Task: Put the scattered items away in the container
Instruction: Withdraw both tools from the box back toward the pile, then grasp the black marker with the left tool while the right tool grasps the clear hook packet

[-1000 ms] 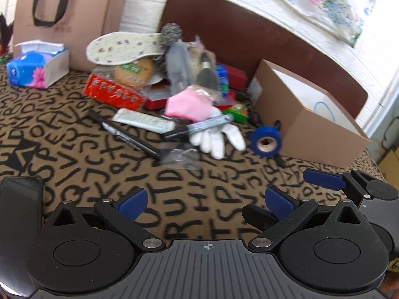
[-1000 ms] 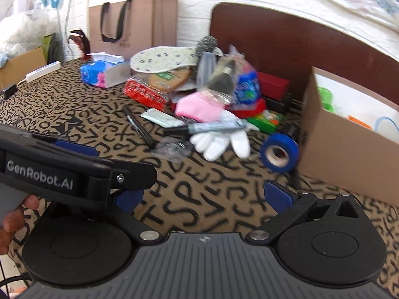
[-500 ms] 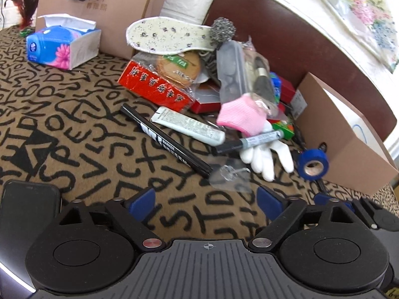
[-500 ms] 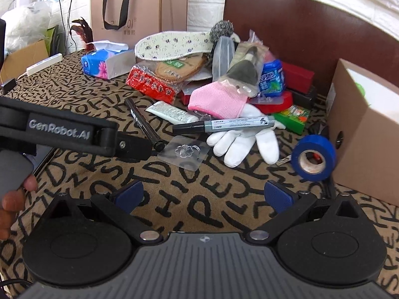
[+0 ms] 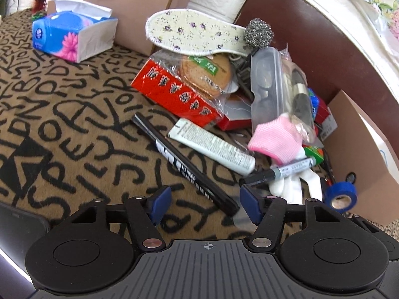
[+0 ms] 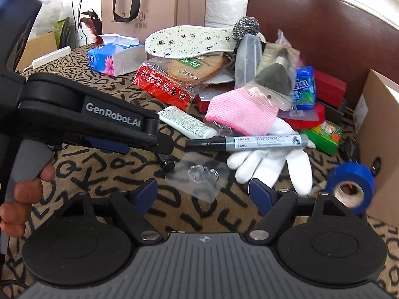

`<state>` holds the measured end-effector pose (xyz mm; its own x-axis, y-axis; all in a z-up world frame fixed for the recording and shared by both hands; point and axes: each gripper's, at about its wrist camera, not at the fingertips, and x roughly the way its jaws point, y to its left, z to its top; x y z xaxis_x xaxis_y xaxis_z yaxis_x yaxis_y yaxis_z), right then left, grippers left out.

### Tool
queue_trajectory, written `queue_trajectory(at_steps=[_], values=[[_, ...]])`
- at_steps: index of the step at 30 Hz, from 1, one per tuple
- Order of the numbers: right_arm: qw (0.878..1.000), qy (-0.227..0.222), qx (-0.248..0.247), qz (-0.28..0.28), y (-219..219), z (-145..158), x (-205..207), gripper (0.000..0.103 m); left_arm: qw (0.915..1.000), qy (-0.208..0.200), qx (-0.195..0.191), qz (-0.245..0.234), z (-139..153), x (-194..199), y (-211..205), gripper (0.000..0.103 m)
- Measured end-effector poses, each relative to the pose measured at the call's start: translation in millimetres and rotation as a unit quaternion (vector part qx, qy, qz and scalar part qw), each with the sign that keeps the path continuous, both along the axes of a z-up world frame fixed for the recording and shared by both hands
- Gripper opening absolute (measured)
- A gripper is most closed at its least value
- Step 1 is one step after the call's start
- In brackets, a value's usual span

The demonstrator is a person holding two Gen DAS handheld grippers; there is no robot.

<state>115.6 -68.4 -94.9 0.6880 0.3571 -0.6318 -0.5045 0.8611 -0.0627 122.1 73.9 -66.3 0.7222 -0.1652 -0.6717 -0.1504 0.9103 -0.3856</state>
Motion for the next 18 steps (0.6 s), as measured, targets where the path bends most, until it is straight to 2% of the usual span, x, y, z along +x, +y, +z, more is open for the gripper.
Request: queue_trajectory(at_steps=[4, 6, 7, 9, 13, 14, 18], values=[[1.000, 0.000, 0.003, 0.008, 4, -1, 9, 0.080, 0.9998, -0.004, 0.015, -0.008, -3, 8, -4, 0.074], [1.000, 0.001, 0.001, 0.013, 6, -2, 11, 0.074, 0.9994, -0.004, 0.033, -0.011, -3, 9, -6, 0.066], [1.000, 0.001, -0.002, 0.013, 7, -2, 12, 0.069, 0.9989, -0.002, 0.045, -0.010, -3, 9, -7, 0.062], [1.000, -0.004, -0.011, 0.006, 7, -2, 14, 0.050, 0.9984, 0.001, 0.057, -0.006, -3, 7, -6, 0.038], [1.000, 0.007, 0.001, -0.005, 0, 1, 16, 0.027, 0.9992, 0.007, 0.040, 0.003, -3, 2, 2, 0.024], [1.000, 0.010, 0.002, -0.004, -2, 2, 15, 0.012, 0.9993, 0.009, 0.036, 0.002, -3, 1, 4, 0.021], [1.000, 0.019, 0.001, 0.006, -4, 3, 5, 0.003, 0.9990, 0.013, 0.038, -0.016, -2, -11, 5, 0.016]])
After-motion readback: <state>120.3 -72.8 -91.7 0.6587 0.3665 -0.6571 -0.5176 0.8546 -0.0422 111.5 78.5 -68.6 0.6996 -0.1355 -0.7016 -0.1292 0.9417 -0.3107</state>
